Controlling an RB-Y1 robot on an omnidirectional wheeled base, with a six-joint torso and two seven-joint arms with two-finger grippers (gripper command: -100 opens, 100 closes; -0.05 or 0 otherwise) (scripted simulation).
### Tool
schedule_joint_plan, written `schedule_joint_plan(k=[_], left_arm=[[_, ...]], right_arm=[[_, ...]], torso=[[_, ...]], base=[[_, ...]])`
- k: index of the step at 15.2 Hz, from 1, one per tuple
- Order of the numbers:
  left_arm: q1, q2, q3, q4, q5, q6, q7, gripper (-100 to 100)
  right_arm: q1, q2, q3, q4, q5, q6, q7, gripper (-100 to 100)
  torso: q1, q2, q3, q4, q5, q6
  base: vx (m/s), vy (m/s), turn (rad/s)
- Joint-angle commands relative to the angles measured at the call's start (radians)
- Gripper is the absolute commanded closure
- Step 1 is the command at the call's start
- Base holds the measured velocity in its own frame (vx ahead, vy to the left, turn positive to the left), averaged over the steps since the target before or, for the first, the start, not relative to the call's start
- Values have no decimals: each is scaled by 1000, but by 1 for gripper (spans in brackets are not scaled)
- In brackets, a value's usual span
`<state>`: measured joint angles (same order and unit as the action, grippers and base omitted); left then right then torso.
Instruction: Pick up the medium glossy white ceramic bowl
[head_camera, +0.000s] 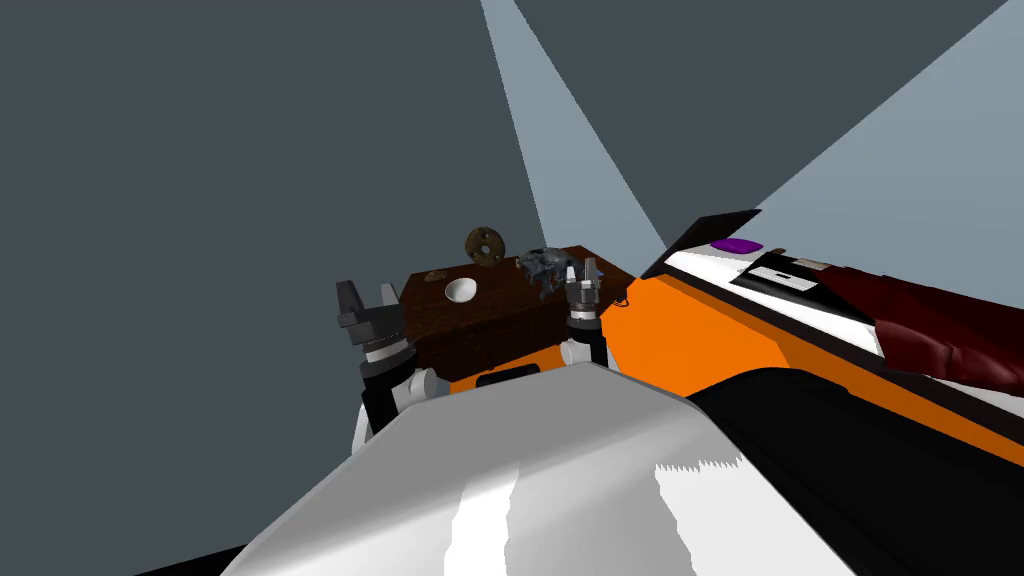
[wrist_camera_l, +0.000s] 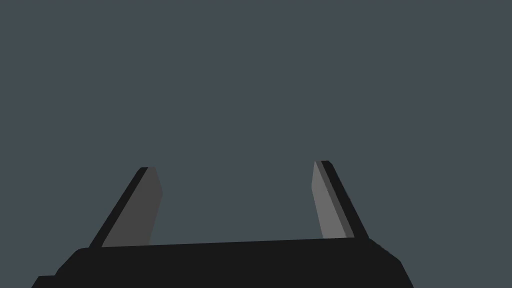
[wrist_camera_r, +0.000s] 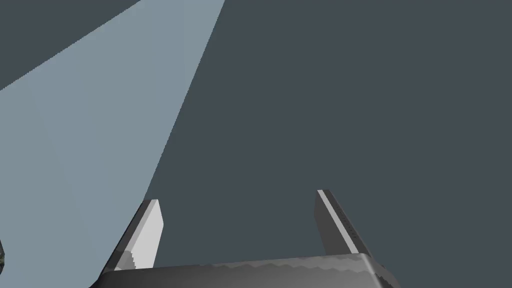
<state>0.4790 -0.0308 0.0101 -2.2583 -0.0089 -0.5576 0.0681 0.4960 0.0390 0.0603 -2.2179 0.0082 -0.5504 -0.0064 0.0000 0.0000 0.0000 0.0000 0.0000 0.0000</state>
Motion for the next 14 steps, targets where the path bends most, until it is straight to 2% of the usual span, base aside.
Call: schedule_joint_plan(k=[1, 2, 4, 5, 6, 7, 8, 9, 10, 12, 13, 14], left_arm=[[-5, 43, 3, -1, 3, 20, 5, -100], [-5, 43, 3, -1, 3, 20, 5, -100], [-15, 97, 11, -4, 12, 67, 17, -100], [-15, 104, 11, -4, 12, 67, 17, -100], [-23, 134, 16, -5, 18, 100, 25, -100], [-23, 134, 16, -5, 18, 100, 25, -100], [-32, 163, 22, -6, 24, 136, 34, -100], [-32, 163, 22, -6, 24, 140, 34, -100], [-42, 190, 30, -6, 32, 169, 45, -100], [-42, 190, 30, -6, 32, 184, 45, -100], [-54, 215, 38, -7, 41, 219, 57, -100], [-54, 215, 38, -7, 41, 234, 57, -100]], right_arm=[[0, 0, 0, 0, 0, 0, 0, 0], [0, 0, 0, 0, 0, 0, 0, 0], [0, 0, 0, 0, 0, 0, 0, 0], [0, 0, 0, 0, 0, 0, 0, 0], [0, 0, 0, 0, 0, 0, 0, 0], [0, 0, 0, 0, 0, 0, 0, 0], [0, 0, 0, 0, 0, 0, 0, 0], [0, 0, 0, 0, 0, 0, 0, 0], [0, 0, 0, 0, 0, 0, 0, 0], [0, 0, 0, 0, 0, 0, 0, 0], [0, 0, 0, 0, 0, 0, 0, 0], [0, 0, 0, 0, 0, 0, 0, 0]], torso=[[0, 0, 0, 0, 0, 0], [1, 0, 0, 0, 0, 0], [2, 1, 0, 0, 0, 0], [3, 1, 1, 0, 1, 0], [4, 1, 1, 0, 1, 0], [4, 2, 1, 0, 1, 0], [4, 2, 1, 0, 1, 0], [4, 2, 1, 0, 1, 0], [4, 2, 1, 0, 1, 0], [4, 2, 1, 0, 1, 0], [3, 2, 1, 0, 1, 0], [3, 2, 1, 0, 1, 0]], base=[[-7, 7, -31], [-12, 17, -43], [-20, 32, -70], [-21, 47, -72], [-23, 44, -86], [-25, 39, -62], [-29, 42, -74], [-30, 43, -75], [-32, 49, -94], [-26, 41, -61], [-22, 34, -89], [-22, 39, -98]])
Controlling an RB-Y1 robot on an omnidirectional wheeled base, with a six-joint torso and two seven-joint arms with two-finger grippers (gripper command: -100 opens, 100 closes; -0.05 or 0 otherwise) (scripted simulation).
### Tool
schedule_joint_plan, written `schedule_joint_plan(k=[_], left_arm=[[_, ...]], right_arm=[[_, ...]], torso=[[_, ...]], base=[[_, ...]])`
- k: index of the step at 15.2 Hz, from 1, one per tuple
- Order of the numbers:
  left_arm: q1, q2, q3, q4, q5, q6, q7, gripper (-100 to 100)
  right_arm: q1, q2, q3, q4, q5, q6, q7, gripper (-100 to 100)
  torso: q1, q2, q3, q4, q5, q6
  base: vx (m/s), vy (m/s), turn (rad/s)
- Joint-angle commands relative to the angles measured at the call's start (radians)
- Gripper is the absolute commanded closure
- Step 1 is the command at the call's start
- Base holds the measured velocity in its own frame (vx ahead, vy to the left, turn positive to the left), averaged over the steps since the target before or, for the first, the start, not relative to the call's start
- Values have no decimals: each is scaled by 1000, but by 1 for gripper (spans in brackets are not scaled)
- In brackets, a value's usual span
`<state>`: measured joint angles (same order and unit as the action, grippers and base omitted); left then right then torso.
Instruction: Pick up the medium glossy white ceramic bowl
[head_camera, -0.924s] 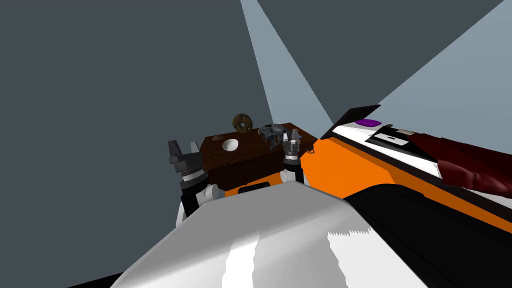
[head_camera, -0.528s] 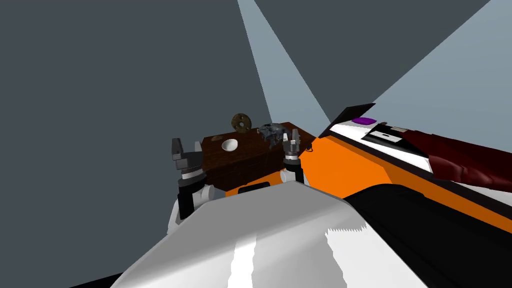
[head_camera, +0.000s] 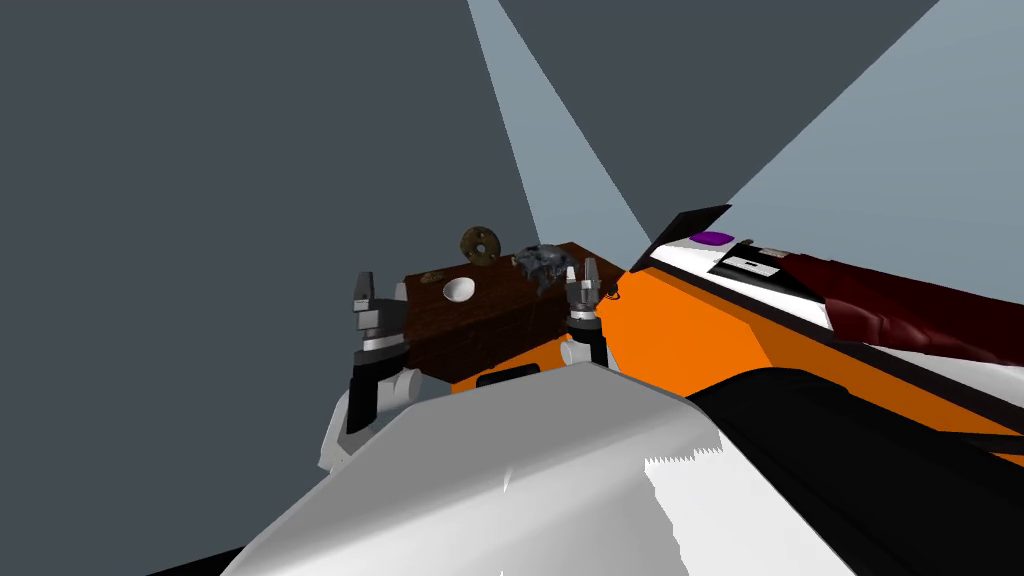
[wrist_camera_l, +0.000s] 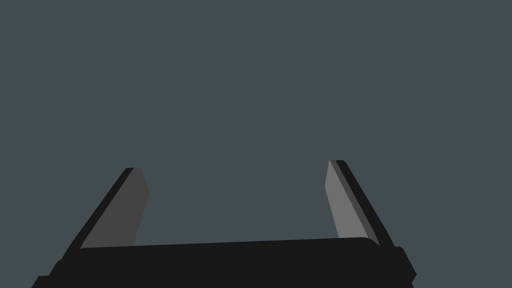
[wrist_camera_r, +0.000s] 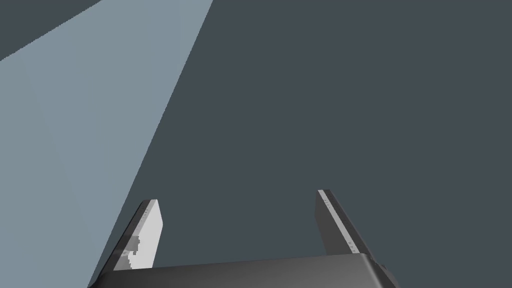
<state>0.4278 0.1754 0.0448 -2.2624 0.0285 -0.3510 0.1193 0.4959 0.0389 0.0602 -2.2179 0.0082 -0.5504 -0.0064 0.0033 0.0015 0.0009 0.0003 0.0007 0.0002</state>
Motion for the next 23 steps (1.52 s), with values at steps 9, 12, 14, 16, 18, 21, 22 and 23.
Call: schedule_joint_plan(k=[9, 12, 14, 16, 18, 21, 22, 23], left_arm=[[-44, 77, 33, 1, 34, 203, 46, -100], [-60, 97, 45, 4, 45, 269, 61, -100], [-76, 115, 57, 8, 57, 319, 76, -100], [-94, 133, 70, 13, 69, 363, 92, -100], [-94, 133, 70, 13, 69, 408, 92, -100], [-112, 150, 83, 19, 82, 462, 108, -100], [-112, 150, 83, 19, 82, 483, 108, -100], [-112, 150, 83, 19, 82, 485, 108, -100]], right_arm=[[0, 0, 0, 0, 0, 0, 0, 0], [0, 0, 0, 0, 0, 0, 0, 0], [0, 0, 0, 0, 0, 0, 0, 0], [0, 0, 0, 0, 0, 0, 0, 0], [0, 0, 0, 0, 0, 0, 0, 0], [0, 0, 0, 0, 0, 0, 0, 0], [0, 0, 0, 0, 0, 0, 0, 0], [0, 0, 0, 0, 0, 0, 0, 0]], torso=[[0, 0, 0, 0, 0, 0], [0, 0, 0, 0, 0, 0], [-1, 0, 0, 0, 0, 0], [-1, 0, 0, 0, 0, 0], [0, 0, 0, 0, 0, 0], [-2, -1, 0, 0, 0, 0], [-2, -1, 0, 0, 0, 0], [-2, -1, 0, 0, 0, 0]], base=[[-26, 37, -86], [-25, 31, -91], [-32, 32, -123], [-20, 28, -87], [-22, 30, -93], [-19, 14, -84], [-18, 18, -57], [-10, 12, 4]])
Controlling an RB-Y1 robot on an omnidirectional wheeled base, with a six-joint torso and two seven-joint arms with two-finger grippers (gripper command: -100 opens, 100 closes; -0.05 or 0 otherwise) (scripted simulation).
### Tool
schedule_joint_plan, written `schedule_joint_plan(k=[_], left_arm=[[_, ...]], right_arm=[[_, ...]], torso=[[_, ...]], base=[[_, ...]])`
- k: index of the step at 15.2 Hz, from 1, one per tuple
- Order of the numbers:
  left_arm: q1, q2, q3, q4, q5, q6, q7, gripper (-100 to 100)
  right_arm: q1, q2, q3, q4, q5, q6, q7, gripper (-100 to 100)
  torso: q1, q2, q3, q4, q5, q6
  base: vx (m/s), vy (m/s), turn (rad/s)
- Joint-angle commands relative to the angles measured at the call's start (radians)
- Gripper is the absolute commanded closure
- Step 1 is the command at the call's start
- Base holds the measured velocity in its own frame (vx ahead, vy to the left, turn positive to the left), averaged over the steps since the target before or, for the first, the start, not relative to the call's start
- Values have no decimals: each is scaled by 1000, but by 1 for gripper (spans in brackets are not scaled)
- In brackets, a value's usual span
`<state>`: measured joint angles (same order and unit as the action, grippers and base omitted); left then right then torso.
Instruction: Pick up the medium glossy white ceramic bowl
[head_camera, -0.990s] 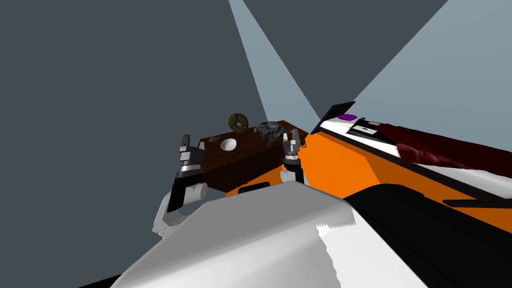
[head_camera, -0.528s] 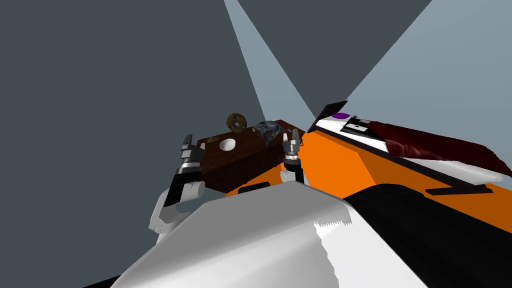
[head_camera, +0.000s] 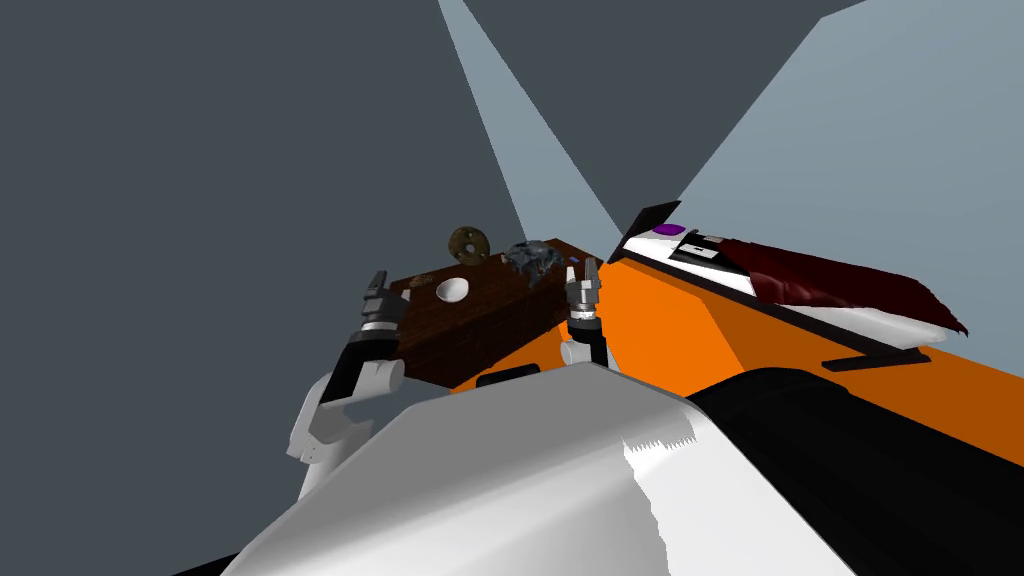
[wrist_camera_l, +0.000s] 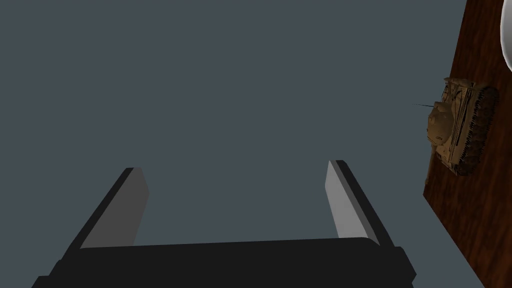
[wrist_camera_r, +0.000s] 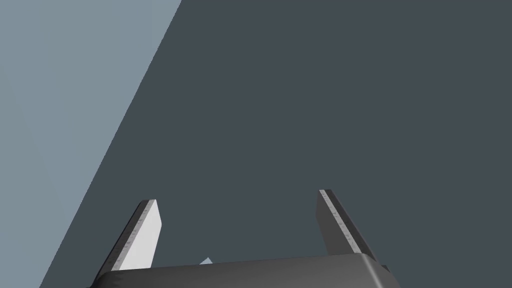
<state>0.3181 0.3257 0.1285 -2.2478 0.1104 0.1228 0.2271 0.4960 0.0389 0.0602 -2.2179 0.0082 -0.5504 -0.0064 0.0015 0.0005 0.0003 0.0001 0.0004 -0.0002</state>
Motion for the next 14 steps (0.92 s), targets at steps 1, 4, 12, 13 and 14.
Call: schedule_joint_plan(k=[1, 4, 12, 13, 14], left_arm=[[-20, 17, 14, 12, 13, 50, 16, -100], [-39, 32, 28, 21, 26, 113, 33, -100], [-78, 63, 58, 43, 52, 272, 65, -100], [-78, 63, 58, 43, 52, 289, 65, -100], [-78, 63, 58, 43, 52, 308, 65, -100]], right_arm=[[0, 0, 0, 0, 0, 0, 0, 0], [0, 0, 0, 0, 0, 0, 0, 0], [0, 0, 0, 0, 0, 0, 0, 0], [0, 0, 0, 0, 0, 0, 0, 0], [0, 0, 0, 0, 0, 0, 0, 0]], torso=[[0, 0, 0, 0, 0, 0], [0, 0, 0, 0, 0, 0], [0, 0, 0, 0, 0, 0], [0, -1, 0, 0, 0, 1], [-1, 0, 0, 0, 0, 1]], base=[[-15, 15, -109], [-20, 18, -118], [-14, 11, -78], [-15, 8, -163], [-12, 11, -68]])
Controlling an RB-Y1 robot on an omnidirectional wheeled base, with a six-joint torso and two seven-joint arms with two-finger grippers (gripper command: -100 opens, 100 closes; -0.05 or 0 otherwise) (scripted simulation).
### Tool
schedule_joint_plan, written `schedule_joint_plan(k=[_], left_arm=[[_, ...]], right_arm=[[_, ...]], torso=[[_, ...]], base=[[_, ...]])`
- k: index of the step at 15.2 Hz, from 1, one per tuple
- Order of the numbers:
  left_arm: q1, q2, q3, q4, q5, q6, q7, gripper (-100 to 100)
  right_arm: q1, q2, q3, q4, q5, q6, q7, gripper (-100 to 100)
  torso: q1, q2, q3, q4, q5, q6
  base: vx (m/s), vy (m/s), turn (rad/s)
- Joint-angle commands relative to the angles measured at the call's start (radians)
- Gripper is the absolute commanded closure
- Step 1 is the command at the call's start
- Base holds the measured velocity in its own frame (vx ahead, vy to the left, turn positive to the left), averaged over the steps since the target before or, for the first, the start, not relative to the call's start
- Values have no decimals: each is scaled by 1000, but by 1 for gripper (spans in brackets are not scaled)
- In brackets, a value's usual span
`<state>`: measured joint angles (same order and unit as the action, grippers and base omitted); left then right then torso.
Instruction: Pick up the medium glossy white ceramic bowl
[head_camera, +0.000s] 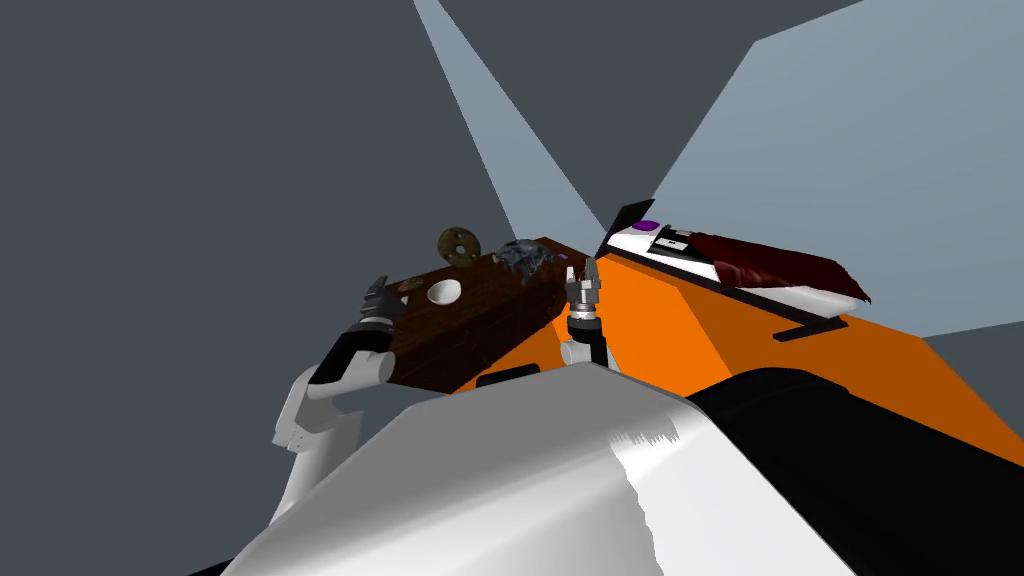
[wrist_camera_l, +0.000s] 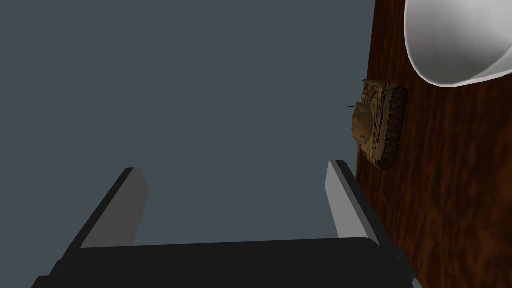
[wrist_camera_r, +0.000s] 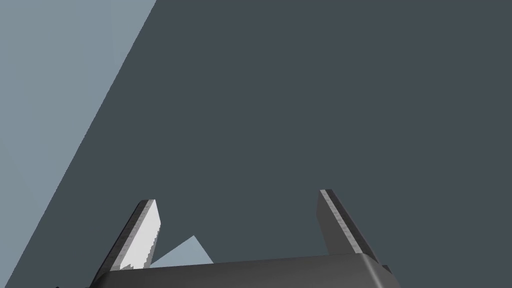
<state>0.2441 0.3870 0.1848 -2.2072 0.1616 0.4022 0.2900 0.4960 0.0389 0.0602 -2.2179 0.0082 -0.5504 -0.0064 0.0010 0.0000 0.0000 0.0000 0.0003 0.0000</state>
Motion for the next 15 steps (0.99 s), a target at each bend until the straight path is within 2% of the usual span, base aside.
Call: schedule_joint_plan(k=[1, 2, 3, 6, 7, 10, 11, 14, 15], left_arm=[[-4, 2, 2, 2, 1, 48, 2, -100], [-4, 2, 2, 2, 1, 48, 2, -100], [-24, 17, 17, 15, 15, 83, 18, -100], [-24, 17, 17, 15, 15, 129, 18, -100], [-44, 31, 33, 29, 28, 165, 34, -100], [-44, 31, 33, 29, 28, 211, 34, -100], [-65, 45, 49, 45, 41, 243, 49, -100], [-65, 45, 49, 45, 41, 292, 49, -100], [-85, 58, 65, 63, 54, 322, 64, -100]], right_arm=[[0, 0, 0, 0, 0, 0, 0, 0], [0, 0, 0, 0, 0, 0, 0, 0], [0, 0, 0, 0, 0, 0, 0, 0], [0, 0, 0, 0, 0, 0, 0, 0], [0, 0, 0, 0, 0, 0, 0, 0], [0, 0, 0, 0, 0, 0, 0, 0], [0, 0, 0, 0, 0, 0, 0, 0], [0, 0, 0, 0, 0, 0, 0, 0], [0, 0, 0, 0, 0, 0, 0, 0]], torso=[[0, 0, 0, 0, 0, 0], [0, 0, 0, 0, 0, 0], [0, 0, 0, 0, 0, 0], [0, 0, 0, 0, 0, 0], [0, 0, 0, 0, 0, 0], [0, -1, 0, 0, 0, 0], [0, -1, 0, 0, 0, 0], [-1, -1, 0, 0, 0, 0], [-1, -1, 0, 0, 0, 0]], base=[[-6, 7, 4], [-2, 2, 19], [-6, -2, -126], [-6, 2, -71], [-6, -1, -106], [-5, 1, -79], [-3, -5, -116], [-2, -2, -68], [-1, -9, -132]])
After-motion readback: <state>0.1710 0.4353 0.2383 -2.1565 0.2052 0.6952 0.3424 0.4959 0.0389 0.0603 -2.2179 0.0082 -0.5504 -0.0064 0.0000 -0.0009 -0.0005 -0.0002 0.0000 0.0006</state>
